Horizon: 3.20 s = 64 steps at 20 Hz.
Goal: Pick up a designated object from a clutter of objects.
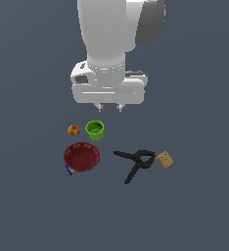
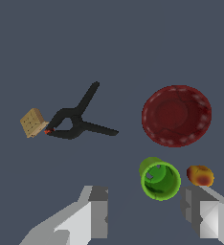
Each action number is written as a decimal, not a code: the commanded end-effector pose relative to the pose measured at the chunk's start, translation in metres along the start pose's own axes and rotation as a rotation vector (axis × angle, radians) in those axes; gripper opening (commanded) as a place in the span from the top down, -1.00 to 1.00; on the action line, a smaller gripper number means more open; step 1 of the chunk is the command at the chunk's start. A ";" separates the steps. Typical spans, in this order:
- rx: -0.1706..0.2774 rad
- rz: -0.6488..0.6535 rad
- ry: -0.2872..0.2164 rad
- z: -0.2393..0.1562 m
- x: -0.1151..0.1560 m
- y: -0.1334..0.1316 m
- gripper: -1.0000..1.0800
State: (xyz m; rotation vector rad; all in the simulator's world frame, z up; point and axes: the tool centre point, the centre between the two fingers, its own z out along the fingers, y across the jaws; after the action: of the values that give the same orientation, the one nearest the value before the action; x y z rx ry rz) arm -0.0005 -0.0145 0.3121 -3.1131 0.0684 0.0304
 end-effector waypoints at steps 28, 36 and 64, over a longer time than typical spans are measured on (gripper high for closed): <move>-0.388 0.217 -0.134 0.152 0.060 0.038 -0.23; -0.555 0.268 -0.132 0.212 0.073 0.052 -0.23; -0.659 0.289 -0.115 0.273 0.071 0.078 1.00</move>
State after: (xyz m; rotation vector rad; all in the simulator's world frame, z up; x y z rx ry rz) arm 0.0622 -0.0876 0.0360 -3.7067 0.6265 0.2976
